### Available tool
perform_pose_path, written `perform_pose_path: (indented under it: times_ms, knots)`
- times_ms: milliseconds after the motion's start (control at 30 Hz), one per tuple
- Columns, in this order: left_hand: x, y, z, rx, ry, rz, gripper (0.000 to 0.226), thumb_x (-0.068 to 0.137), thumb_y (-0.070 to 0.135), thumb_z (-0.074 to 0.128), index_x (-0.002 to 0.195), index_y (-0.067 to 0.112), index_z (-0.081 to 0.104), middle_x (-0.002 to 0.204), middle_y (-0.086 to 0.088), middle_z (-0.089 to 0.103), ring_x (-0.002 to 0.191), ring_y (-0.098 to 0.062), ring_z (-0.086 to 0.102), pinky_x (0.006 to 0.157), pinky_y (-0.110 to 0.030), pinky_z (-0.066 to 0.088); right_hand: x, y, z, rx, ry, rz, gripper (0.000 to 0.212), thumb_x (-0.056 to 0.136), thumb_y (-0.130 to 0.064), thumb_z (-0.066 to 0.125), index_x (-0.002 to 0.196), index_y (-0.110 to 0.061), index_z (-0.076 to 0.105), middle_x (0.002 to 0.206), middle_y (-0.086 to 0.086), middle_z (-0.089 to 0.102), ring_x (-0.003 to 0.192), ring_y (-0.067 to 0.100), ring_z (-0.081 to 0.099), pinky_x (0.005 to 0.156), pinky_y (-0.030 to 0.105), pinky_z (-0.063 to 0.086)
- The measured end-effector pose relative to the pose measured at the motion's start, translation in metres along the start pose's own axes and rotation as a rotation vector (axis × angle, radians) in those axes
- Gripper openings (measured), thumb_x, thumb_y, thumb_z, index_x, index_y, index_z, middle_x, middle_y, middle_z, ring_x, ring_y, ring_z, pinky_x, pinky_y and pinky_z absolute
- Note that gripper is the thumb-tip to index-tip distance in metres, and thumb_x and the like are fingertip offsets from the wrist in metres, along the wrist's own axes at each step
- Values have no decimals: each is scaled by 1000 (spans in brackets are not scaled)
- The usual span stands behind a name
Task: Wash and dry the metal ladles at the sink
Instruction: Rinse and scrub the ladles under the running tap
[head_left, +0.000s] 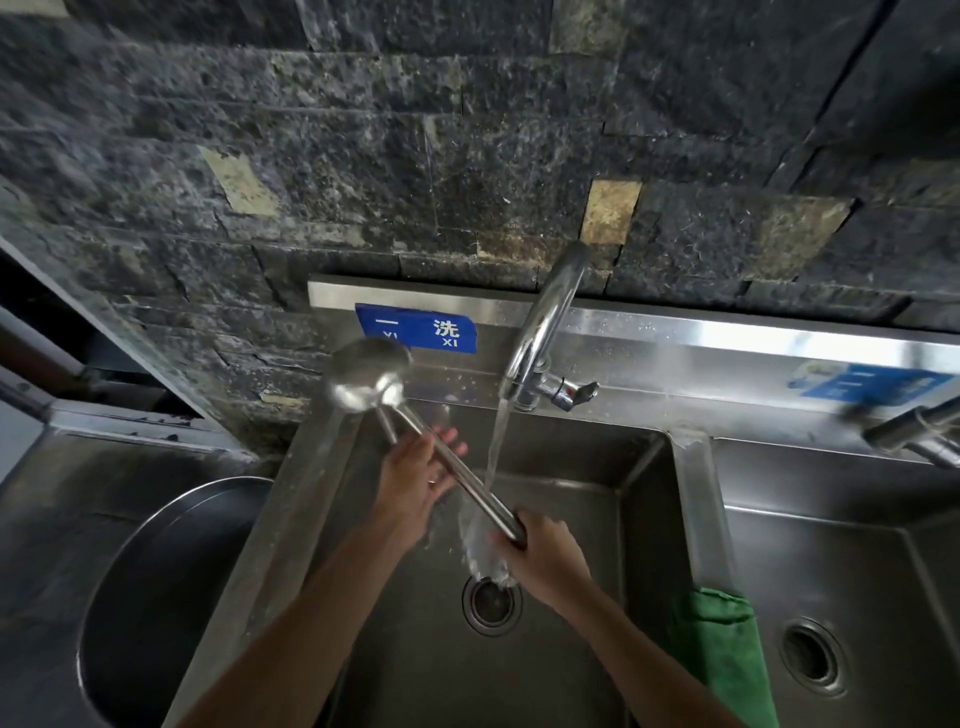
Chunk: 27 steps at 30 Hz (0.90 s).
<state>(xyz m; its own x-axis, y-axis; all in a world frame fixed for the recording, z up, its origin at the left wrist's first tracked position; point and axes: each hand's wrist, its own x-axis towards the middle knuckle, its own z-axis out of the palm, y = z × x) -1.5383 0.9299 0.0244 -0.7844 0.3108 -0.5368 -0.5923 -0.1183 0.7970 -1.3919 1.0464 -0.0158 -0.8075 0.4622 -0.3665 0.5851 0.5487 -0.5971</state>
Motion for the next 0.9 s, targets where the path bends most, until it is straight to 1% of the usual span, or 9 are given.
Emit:
perform_pose_path:
  times_ms: [67, 200, 267, 367, 467, 567, 667, 733, 900]
  knots:
    - [-9, -31, 10, 6, -28, -96, 26, 105, 19, 44, 117, 1, 58, 104, -11, 72, 88, -23, 71, 76, -38, 58, -1, -5, 0, 15, -21, 1, 25, 89, -43, 59, 77, -22, 50, 64, -6, 56, 73, 26, 65, 58, 32, 39]
    - [-15, -83, 22, 68, -25, -200, 28, 105, 21, 44, 111, -2, 59, 85, -7, 72, 62, -14, 57, 56, -28, 43, -14, 20, 2, 12, -58, 51, 27, 89, -44, 61, 82, -18, 59, 73, -3, 64, 75, 24, 68, 59, 34, 44]
    - [-15, -107, 26, 84, -41, -257, 24, 105, 19, 45, 111, 0, 57, 83, -6, 72, 66, -14, 56, 60, -28, 47, -27, 43, 6, 24, -81, 101, 34, 89, -50, 58, 88, -16, 63, 77, 0, 69, 74, 23, 69, 62, 38, 51]
    - [-18, -140, 34, 162, -118, -375, 26, 105, 23, 44, 104, 6, 64, 96, -7, 72, 75, -15, 61, 68, -30, 55, -49, 74, 12, 54, -64, 146, 43, 89, -59, 49, 99, -19, 64, 85, 6, 74, 79, 28, 72, 67, 43, 56]
    - [-23, -164, 47, 249, -233, -454, 19, 102, 22, 50, 97, 15, 67, 95, -3, 75, 78, -14, 64, 73, -31, 54, -64, 94, 15, 67, 6, 179, 34, 96, -46, 48, 116, -24, 63, 97, 12, 75, 93, 35, 69, 71, 41, 52]
    - [-28, -181, 64, 397, -341, -509, 10, 96, 20, 59, 94, 18, 69, 82, 1, 68, 73, -11, 63, 84, -35, 52, -69, 111, 19, 44, 47, 294, 32, 99, -42, 46, 114, -19, 62, 104, 13, 74, 101, 36, 68, 75, 41, 52]
    - [-32, -192, 77, 522, -448, -546, 22, 97, 20, 52, 104, 19, 73, 97, -2, 74, 96, -17, 69, 101, -44, 49, -65, 122, 23, 60, 85, 406, 29, 99, -34, 44, 114, -15, 61, 107, 12, 73, 101, 35, 69, 71, 39, 50]
    - [-34, -201, 85, 576, -468, -572, 25, 96, 23, 52, 106, 23, 75, 105, -2, 75, 103, -18, 68, 101, -44, 49, -58, 131, 24, 71, 103, 457, 27, 101, -29, 42, 113, -12, 60, 107, 12, 72, 98, 33, 70, 66, 35, 45]
    - [-36, -222, 94, 562, -444, -633, 24, 100, 22, 52, 100, 21, 77, 93, 1, 74, 94, -15, 67, 95, -43, 52, -42, 151, 30, 156, 112, 495, 20, 105, -21, 44, 109, -6, 57, 97, 12, 72, 89, 29, 72, 58, 29, 42]
